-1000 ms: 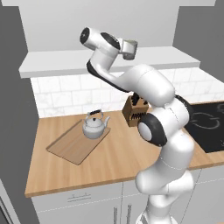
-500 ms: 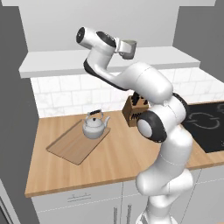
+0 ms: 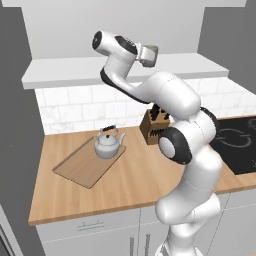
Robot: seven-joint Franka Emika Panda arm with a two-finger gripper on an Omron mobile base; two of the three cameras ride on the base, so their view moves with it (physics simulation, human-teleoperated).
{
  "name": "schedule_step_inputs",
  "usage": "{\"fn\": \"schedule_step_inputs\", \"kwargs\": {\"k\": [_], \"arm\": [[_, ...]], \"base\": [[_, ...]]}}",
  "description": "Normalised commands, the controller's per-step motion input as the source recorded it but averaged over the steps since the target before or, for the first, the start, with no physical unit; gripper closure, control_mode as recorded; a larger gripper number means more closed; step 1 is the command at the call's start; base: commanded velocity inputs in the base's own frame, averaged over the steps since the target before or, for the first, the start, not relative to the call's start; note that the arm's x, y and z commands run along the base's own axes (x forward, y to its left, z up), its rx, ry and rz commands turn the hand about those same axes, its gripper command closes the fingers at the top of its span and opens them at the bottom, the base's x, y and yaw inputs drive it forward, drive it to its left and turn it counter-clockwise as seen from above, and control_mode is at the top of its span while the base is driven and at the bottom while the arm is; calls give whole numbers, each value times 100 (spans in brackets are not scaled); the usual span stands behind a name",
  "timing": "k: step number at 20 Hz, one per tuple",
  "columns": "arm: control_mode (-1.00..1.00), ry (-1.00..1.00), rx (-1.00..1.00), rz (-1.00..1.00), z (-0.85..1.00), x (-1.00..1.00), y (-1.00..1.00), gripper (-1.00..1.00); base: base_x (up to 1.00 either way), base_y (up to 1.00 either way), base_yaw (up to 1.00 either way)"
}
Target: Pick the kettle from the counter and place it on the tray. Then pick the mug from the cabinet and place it on the tray. Then close the cabinet doors.
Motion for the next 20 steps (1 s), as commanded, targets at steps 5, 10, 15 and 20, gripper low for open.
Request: {"fn": "schedule_step_inputs", "kwargs": {"k": [5,10,15,20], "arm": [[-100,-8,0,6,-6,-61,6,100],[-100,-4,0,19,0,-93,29,100],[-100,-11,4,46,0,-100,20,100],[-100,-7,9,79,-3,-71,21,100]], "base": [[0,0,0],[0,0,0],[0,0,0],[0,0,0]]}}
